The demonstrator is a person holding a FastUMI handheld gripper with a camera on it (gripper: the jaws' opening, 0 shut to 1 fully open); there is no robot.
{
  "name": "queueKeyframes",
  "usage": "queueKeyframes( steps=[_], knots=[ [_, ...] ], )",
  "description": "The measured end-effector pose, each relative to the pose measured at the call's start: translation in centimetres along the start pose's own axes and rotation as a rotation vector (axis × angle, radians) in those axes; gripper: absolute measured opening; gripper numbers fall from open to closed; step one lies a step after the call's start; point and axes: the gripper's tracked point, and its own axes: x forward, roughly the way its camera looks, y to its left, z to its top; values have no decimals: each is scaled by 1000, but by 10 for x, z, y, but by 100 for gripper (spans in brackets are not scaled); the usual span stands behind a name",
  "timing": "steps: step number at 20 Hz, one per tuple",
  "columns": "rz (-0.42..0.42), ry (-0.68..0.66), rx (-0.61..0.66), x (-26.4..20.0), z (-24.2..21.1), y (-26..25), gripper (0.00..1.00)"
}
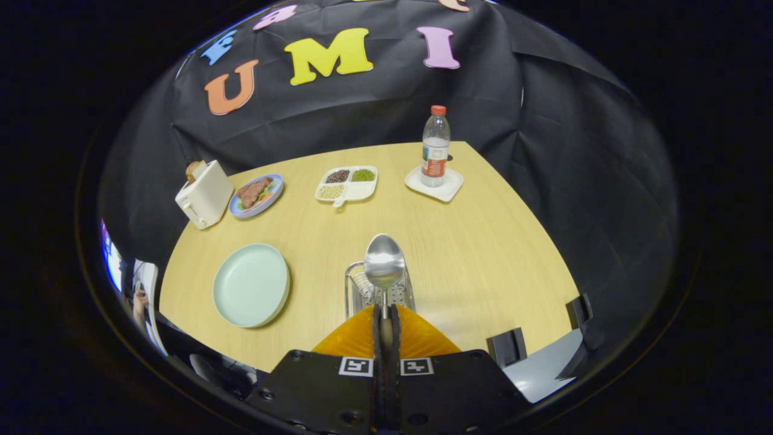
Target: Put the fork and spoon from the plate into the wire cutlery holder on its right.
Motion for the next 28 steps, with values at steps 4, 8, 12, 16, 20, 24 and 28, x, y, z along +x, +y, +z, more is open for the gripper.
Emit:
queueKeyframes(
  steps=[4,8,12,16,20,24,28],
  knots=[
    [2,-15,3,-4,3,0,4],
    [9,-51,6,-7,10,2,6],
    [15,-79,9,-10,15,5,18],
    [18,-175,0,-23,31,15,52],
    [-13,-291,-18,-39,46,30,74],
    [-31,-429,-38,-64,61,54,88],
    [-48,-563,-61,-93,68,81,94]
  ],
)
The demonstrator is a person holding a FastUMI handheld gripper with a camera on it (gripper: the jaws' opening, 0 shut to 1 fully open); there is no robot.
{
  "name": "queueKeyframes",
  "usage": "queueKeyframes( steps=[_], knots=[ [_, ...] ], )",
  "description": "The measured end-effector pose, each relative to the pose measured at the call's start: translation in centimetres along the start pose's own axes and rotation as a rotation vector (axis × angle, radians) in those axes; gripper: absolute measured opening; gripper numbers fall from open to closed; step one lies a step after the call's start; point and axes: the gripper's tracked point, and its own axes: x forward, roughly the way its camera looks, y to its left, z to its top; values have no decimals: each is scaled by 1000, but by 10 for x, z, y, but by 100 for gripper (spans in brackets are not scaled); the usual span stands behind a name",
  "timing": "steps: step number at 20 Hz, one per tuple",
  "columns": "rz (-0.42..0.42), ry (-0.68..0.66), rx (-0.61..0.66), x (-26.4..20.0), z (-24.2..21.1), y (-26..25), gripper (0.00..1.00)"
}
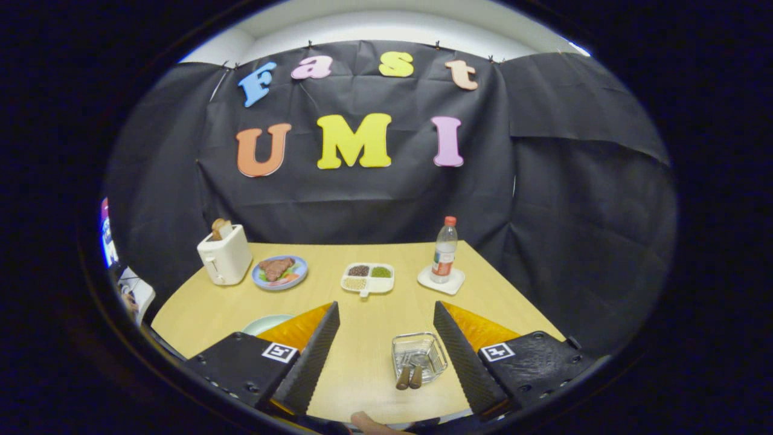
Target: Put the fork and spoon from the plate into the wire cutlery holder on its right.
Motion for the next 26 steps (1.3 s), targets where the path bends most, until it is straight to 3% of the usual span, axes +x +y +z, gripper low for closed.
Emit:
queueKeyframes(
  steps=[9,20,26],
  knots=[
    [30,-238,27,-53,21,62,95],
    [108,-267,-18,-67,19,109,95],
    [101,-275,-13,-70,20,109,95]
  ],
)
